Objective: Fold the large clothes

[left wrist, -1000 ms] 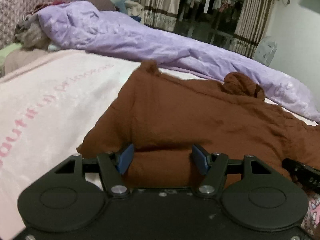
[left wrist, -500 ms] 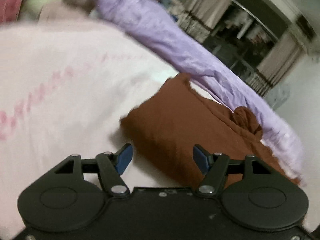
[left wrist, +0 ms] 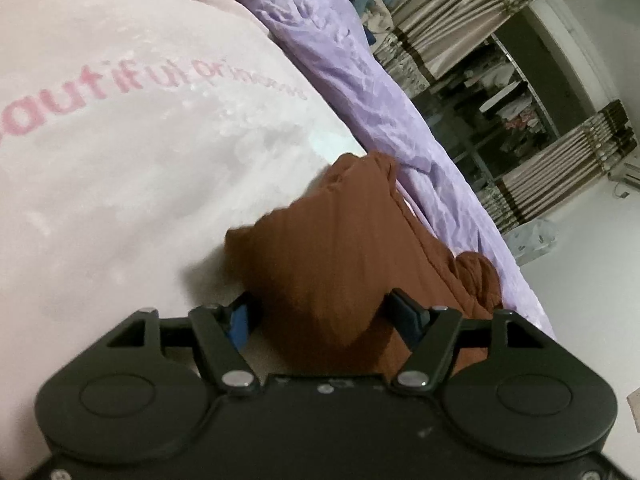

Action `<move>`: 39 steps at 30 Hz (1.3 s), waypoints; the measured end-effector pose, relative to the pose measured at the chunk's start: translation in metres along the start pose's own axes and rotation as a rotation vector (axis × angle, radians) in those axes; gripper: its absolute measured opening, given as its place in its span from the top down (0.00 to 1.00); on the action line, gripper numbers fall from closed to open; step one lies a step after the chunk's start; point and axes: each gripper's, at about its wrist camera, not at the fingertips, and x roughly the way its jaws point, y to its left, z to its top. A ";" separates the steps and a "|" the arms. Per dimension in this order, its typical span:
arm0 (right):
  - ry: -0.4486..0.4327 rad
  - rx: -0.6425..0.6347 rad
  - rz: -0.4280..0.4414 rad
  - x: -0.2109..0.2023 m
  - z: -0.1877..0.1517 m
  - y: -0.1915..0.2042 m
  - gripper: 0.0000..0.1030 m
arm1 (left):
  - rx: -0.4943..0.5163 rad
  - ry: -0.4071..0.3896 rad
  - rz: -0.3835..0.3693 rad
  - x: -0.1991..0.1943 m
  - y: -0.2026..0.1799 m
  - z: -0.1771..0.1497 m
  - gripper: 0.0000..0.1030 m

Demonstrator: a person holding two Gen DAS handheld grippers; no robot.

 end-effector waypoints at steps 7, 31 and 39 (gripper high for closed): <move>0.001 -0.010 -0.006 0.000 0.000 -0.001 0.74 | 0.049 -0.004 0.001 0.026 -0.005 0.022 0.28; -0.042 0.041 -0.142 -0.030 0.013 -0.045 0.72 | 0.143 0.035 -0.003 0.030 -0.021 0.034 0.59; 0.013 0.068 -0.158 -0.008 -0.005 -0.056 0.71 | 0.156 0.031 -0.049 0.025 -0.030 0.039 0.63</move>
